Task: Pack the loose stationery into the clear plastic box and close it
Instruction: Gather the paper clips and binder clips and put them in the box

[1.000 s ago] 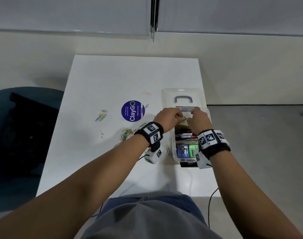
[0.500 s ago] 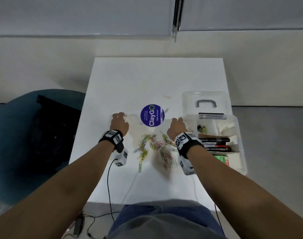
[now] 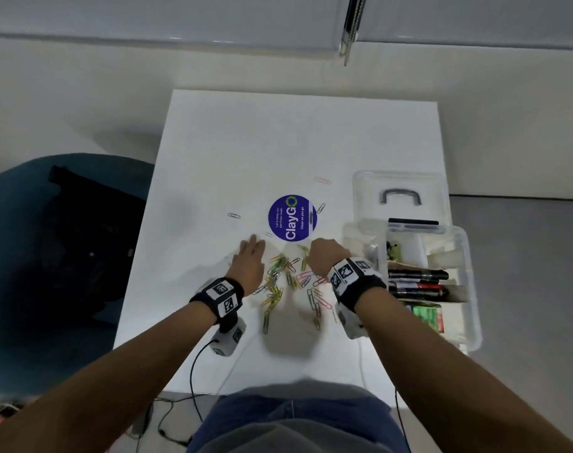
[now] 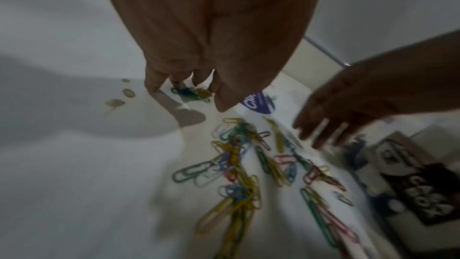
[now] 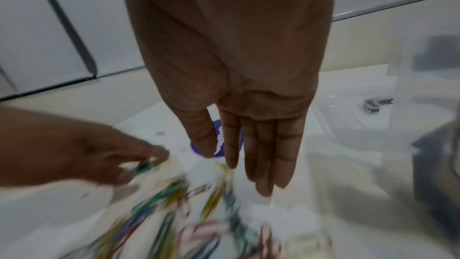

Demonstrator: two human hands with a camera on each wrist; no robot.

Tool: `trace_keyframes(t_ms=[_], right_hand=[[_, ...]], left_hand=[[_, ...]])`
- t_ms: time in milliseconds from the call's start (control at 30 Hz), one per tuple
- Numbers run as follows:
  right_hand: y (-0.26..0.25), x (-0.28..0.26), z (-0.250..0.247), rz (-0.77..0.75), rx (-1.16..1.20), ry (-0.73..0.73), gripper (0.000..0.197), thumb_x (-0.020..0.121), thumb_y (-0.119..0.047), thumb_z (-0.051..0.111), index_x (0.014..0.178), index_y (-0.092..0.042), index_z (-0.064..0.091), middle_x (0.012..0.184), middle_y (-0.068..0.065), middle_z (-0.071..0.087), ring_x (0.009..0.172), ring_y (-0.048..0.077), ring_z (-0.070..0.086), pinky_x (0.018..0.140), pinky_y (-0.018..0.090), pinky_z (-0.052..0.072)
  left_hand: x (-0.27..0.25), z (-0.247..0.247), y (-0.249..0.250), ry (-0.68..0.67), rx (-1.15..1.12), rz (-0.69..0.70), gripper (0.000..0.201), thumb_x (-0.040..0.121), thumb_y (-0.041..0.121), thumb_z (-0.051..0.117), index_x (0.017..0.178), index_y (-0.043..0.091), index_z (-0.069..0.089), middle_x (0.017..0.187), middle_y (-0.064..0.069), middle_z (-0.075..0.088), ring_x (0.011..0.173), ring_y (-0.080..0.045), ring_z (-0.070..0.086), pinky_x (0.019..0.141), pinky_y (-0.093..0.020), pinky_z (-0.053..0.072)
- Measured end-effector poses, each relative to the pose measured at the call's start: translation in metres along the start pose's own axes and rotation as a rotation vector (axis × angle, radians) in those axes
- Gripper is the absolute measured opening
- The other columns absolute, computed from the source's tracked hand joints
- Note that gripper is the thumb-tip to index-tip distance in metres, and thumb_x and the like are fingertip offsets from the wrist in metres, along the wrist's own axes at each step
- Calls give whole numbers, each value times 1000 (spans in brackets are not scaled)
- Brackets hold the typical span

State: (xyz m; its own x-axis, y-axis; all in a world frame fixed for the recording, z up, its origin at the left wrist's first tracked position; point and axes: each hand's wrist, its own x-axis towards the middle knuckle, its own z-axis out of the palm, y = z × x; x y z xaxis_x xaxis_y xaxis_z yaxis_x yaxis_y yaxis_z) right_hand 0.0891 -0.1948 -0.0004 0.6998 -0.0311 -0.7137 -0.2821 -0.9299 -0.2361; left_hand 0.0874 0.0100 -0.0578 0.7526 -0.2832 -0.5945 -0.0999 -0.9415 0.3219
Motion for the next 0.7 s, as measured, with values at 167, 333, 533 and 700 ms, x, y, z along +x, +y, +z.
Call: trace_keyframes(t_ms=[167,333,533,700], right_hand=[[9,62,-59,-19,107,227,46,94,-17,48,138,-7,39,138,19,44,121,35,52,96,38,45],[9,122,-65,17,23,168,79,93,-28,55,154,-12,7,161,17,4,146,37,18,117,47,25],[-2,102,-3,-17,-18,179,70,89,-20,47,148,3,17,154,21,14,139,39,20,116,44,26],[3,42,64,-104,13,127,73,89,-12,42,153,-1,7,161,17,4,149,34,5,120,45,22]], left_hand=[[20,-29,2,159,-128,-78,61,101,14,38,155,20,10,164,-7,-3,151,-27,1,118,-57,14],[51,-55,-16,60,-54,-224,62,104,22,32,155,18,-2,163,-5,-13,151,-27,-5,115,-61,18],[25,-19,-6,-34,74,-3,63,104,27,31,155,11,0,162,-7,-15,150,-29,-10,118,-60,10],[-13,9,4,-52,71,198,60,101,23,40,154,13,15,164,-6,-2,151,-24,0,121,-52,13]])
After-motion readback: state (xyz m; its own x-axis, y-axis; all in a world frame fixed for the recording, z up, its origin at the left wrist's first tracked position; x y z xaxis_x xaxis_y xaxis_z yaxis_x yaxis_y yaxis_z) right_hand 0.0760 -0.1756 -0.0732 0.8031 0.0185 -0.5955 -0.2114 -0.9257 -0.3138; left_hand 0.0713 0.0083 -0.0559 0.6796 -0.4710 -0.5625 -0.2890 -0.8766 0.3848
